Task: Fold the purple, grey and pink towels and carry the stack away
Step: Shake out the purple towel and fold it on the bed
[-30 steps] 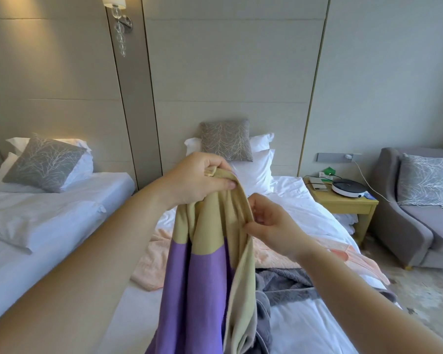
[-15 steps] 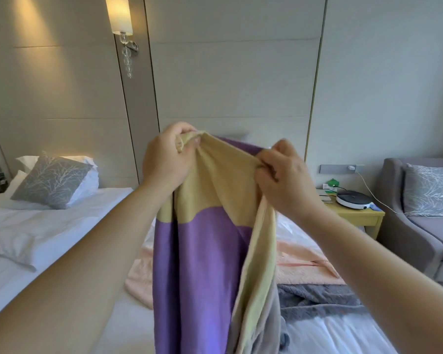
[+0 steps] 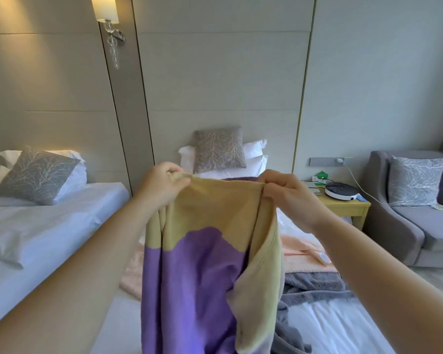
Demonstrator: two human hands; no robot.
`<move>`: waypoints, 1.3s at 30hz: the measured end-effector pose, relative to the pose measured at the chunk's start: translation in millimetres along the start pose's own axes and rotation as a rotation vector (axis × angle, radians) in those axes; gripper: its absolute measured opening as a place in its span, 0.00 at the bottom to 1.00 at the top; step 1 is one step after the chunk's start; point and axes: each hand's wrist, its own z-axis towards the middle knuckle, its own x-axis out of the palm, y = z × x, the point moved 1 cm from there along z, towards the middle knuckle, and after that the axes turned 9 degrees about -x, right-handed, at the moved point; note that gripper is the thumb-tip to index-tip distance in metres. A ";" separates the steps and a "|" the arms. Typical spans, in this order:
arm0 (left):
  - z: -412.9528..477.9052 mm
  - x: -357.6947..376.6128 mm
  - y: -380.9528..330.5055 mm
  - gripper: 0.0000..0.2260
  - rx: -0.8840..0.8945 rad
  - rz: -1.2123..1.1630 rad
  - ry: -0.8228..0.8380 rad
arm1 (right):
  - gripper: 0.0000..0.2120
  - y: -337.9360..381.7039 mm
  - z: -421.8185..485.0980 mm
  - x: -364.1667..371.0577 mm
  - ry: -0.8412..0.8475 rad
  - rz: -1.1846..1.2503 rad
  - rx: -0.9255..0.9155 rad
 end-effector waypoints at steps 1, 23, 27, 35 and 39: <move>-10.0 9.2 -3.8 0.22 0.068 -0.018 0.150 | 0.08 5.3 1.3 2.5 0.058 -0.012 0.001; -12.4 -9.6 -48.2 0.06 0.228 -0.298 -0.047 | 0.07 -37.4 -32.5 -9.3 0.425 -0.663 0.104; 3.9 -13.4 -26.6 0.08 0.029 -0.241 -0.142 | 0.11 -21.7 -28.0 -12.8 0.102 -0.359 0.014; -37.5 37.4 -16.0 0.24 0.166 -0.103 0.670 | 0.15 -0.8 -9.3 -3.7 0.243 -0.056 0.107; -65.4 56.5 -27.5 0.13 0.231 -0.325 0.978 | 0.13 -2.3 -8.9 -0.7 0.313 -0.076 0.141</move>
